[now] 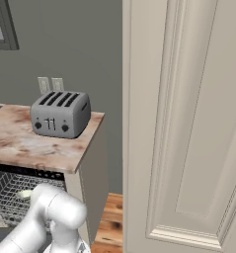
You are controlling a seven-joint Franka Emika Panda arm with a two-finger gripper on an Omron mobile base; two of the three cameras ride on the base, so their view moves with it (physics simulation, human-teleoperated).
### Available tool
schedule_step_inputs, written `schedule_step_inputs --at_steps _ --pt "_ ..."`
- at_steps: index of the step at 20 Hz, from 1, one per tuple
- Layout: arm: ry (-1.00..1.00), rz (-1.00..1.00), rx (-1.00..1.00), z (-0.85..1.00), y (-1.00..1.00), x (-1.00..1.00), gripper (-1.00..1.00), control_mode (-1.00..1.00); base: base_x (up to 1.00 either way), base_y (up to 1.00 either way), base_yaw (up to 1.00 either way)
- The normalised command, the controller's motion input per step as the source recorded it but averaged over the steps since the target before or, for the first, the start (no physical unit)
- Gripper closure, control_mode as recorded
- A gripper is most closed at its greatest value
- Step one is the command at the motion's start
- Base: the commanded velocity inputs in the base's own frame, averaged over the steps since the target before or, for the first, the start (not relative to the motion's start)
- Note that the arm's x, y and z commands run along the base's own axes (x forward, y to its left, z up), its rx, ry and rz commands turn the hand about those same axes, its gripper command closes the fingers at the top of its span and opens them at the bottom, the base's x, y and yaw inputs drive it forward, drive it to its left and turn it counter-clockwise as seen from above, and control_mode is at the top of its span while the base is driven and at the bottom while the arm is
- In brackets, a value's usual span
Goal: Pick up the cup and bowl from the counter, place them in the dishwasher, and close the dishwasher door.
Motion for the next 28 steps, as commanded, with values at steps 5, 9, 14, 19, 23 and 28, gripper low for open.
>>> schedule_step_inputs --at_steps 5,9,14,19,23,28 --pt "-0.01 -0.01 0.0 0.0 0.07 -0.83 -1.0 -1.0 0.0 0.0 0.0" --pt "-0.09 0.0 -0.04 0.0 0.0 -0.75 -1.0 -1.0 0.0 0.0 0.0" --pt "-0.16 0.0 -0.08 0.0 0.0 -0.78 -1.0 -1.0 0.0 0.0 0.0" --pt "-0.17 0.0 -0.08 0.0 0.0 -0.75 -1.0 -1.0 0.0 0.0 0.0" --pt "-0.15 0.0 -0.01 -0.04 0.0 -0.59 -1.0 -1.0 0.0 0.0 0.0" --pt "-0.13 0.0 0.0 -0.24 0.0 -0.32 -1.0 -1.0 0.0 0.0 0.0"
